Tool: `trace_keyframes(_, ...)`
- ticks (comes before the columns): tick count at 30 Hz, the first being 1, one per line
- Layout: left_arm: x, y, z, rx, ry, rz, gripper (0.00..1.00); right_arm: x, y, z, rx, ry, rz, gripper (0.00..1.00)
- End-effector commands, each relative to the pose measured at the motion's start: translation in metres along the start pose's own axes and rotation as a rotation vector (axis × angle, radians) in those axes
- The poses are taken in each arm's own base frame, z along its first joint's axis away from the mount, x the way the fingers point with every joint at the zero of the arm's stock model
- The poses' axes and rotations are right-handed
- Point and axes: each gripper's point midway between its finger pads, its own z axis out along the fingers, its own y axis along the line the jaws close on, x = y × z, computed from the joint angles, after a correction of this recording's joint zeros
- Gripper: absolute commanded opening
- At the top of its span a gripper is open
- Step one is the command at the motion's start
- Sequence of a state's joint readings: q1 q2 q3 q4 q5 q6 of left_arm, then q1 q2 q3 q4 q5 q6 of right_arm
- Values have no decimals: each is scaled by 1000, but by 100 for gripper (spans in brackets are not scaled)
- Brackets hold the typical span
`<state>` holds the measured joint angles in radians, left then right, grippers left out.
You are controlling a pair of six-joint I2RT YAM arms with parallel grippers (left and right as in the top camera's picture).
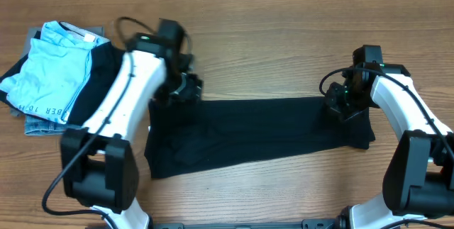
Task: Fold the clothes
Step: 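Swing the left gripper across to the strip's middle and press it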
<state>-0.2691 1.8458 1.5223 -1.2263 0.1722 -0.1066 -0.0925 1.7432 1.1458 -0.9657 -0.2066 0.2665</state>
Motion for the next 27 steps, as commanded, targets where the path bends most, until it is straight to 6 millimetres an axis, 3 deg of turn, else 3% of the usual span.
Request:
trace_keyframes(1,11,-10,4,-169,14,225,72,-4,4,1,-25,-14,-15,24)
trace_keyframes(3,11,-14,4,-261,2,268,72,-4,3,4,-26,-16,-15,27)
trace_keyframes(13,14,-61,9,-388,-42,560,65,-1,-2,16,-21,-29,-18,40)
trace_keyframes(21,46,-100,17,-437,10,812,62,-6,-11,28,6,-74,-24,47)
trace_keyframes(24,56,-100,21,-469,33,837,54,-6,-12,31,4,-79,-25,47)
trace_keyframes(27,64,-94,26,-475,62,816,39,-5,-13,34,3,-84,-26,49)
